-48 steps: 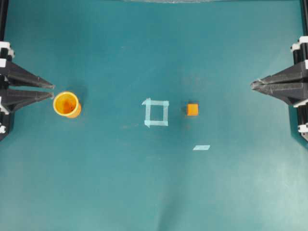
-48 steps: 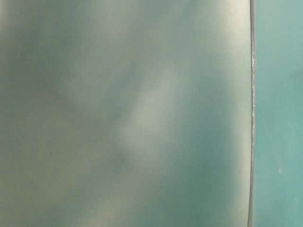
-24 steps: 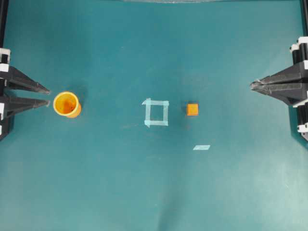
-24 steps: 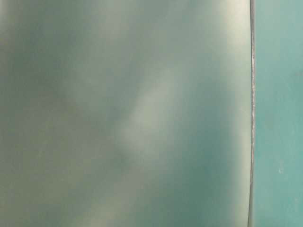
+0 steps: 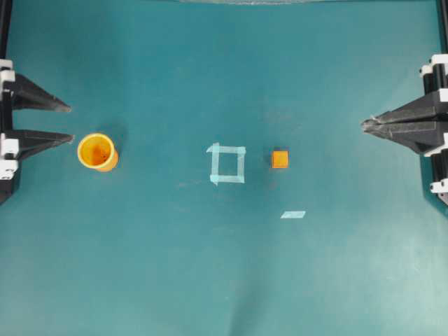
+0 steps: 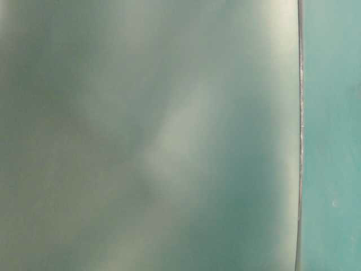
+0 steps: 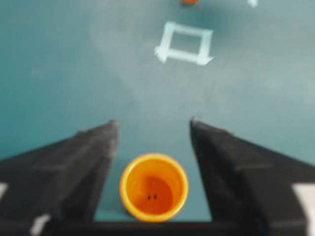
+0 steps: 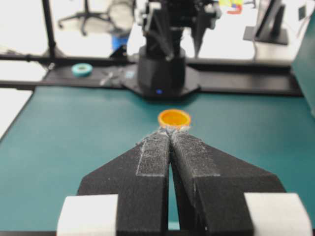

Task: Lift the orange cup with left arm.
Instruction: 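Open the left gripper and move it toward the orange cup, then lower the left gripper over the orange cup's rim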

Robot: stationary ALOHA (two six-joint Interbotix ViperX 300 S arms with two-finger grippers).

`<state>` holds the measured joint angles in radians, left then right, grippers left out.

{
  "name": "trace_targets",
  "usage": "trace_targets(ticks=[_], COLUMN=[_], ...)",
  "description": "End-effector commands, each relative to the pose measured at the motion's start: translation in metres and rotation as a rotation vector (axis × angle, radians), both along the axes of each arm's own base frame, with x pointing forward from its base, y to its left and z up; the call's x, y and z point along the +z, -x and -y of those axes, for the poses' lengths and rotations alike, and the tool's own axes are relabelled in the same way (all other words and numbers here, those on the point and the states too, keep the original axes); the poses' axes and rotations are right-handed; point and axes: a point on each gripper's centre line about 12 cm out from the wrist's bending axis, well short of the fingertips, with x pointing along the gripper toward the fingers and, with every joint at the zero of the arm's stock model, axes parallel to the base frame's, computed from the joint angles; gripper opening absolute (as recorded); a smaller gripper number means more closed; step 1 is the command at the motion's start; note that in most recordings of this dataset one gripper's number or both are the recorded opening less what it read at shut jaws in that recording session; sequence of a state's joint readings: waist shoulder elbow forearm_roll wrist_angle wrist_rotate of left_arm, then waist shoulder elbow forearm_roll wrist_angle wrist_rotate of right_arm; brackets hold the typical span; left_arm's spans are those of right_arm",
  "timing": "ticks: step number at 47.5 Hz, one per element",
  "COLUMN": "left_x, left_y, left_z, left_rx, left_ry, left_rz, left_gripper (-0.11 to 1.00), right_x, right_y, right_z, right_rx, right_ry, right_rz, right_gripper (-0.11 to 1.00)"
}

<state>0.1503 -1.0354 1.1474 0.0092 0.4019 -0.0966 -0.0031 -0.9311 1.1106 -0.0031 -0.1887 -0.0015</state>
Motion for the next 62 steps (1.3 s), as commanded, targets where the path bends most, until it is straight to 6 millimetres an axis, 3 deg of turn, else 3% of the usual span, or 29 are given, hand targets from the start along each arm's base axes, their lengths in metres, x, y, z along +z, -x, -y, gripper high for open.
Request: trace_targets(ticks=[1,10,33,62], left_x=[-0.002,-0.021,-0.07,-0.098], left_y=[-0.004,-0.01,-0.02,-0.016], left_z=[-0.003,-0.006,-0.036,-0.028], left_rx=[0.024,0.057,0.271,0.296], left_ry=[0.019,0.071,0.212,0.276], left_rz=[-0.025,-0.116,-0.337,-0.44], left_gripper=[0.67,0.84,0.83,0.83], right_x=[0.009,0.007,0.003,0.0], right_y=[-0.003,-0.004,-0.007,-0.01], right_z=[0.0,0.0,0.0,0.0], right_rx=[0.0,0.001,0.001,0.002], right_ry=[-0.001,-0.003,-0.005,-0.003], right_rz=[0.021,0.014,-0.008,-0.023], right_gripper=[0.0,0.0,0.0,0.0])
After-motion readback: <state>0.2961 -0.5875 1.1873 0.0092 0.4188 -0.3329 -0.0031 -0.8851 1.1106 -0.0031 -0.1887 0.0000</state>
